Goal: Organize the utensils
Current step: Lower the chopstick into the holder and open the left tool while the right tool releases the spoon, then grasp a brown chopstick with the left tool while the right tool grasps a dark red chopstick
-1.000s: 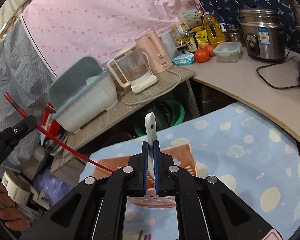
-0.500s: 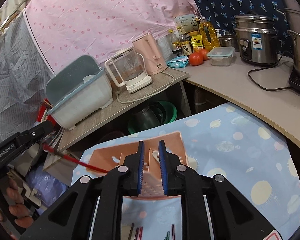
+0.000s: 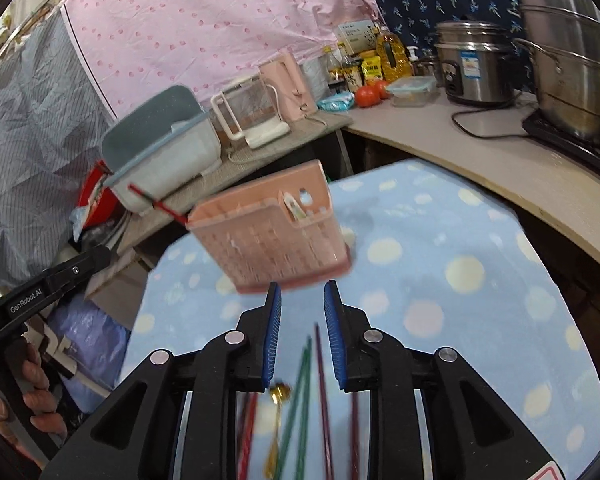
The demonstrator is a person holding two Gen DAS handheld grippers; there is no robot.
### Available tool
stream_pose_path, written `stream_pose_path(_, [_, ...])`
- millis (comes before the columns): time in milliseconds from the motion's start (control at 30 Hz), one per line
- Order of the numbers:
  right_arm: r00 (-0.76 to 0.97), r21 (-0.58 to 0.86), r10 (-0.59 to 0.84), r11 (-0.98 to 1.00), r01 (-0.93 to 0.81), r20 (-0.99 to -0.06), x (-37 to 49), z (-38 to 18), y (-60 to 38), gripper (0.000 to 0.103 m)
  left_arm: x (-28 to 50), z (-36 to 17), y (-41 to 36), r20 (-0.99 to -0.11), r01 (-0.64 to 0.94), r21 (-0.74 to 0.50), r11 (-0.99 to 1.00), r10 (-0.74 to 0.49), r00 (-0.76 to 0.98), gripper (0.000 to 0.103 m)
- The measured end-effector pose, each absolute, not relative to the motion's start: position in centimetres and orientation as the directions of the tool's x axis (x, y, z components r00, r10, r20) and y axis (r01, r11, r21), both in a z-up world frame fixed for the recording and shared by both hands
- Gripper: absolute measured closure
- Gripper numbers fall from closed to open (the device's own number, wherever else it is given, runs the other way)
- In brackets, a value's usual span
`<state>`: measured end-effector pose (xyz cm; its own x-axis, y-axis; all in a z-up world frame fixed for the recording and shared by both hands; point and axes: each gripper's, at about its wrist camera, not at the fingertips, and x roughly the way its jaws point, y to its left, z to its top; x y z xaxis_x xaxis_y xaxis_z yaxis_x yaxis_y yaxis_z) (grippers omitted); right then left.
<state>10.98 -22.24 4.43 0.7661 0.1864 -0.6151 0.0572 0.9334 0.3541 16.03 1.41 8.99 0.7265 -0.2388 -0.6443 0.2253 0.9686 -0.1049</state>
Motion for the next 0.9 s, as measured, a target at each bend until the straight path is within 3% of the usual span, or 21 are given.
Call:
stream_pose_path(533, [0.623,0.275,0.146,0.955,0.114,-0.768,0.1,-4.6,-20.7,0.08,6.2,-2.1,1.7,-0.806,0.23,-0.101,0.968,-0.215,0.552,0.056])
stream_pose_path(900, [0.594,0.239,0.137,0.966,0.096,-0.793,-1.0,-6.8,-19.6,0.081,3.8,-6.1,1.8,-0.847,0.229,-0.098,0.968,-0.202,0.492,0.056])
